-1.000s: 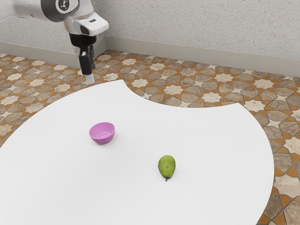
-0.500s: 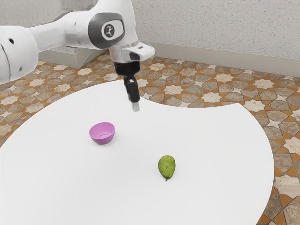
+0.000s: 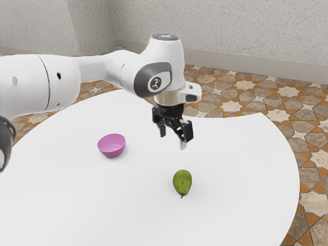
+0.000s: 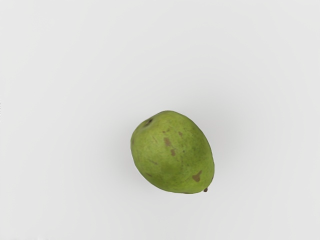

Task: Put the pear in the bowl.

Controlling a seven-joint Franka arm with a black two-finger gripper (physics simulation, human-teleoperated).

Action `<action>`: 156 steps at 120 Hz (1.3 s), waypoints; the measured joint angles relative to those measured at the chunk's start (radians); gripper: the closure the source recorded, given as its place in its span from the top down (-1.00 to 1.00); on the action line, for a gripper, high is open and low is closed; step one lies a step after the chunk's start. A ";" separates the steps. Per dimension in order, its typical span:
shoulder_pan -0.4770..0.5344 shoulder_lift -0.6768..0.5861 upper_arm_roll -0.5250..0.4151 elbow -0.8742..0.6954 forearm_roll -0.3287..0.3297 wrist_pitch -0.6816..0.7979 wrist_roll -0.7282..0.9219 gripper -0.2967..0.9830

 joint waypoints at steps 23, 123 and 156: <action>0.027 0.047 0.001 -0.029 -0.098 0.067 -0.220 0.54; 0.015 0.253 -0.003 -0.074 -0.211 0.272 -0.666 0.54; 0.016 0.262 -0.004 -0.077 -0.213 0.292 -0.721 0.20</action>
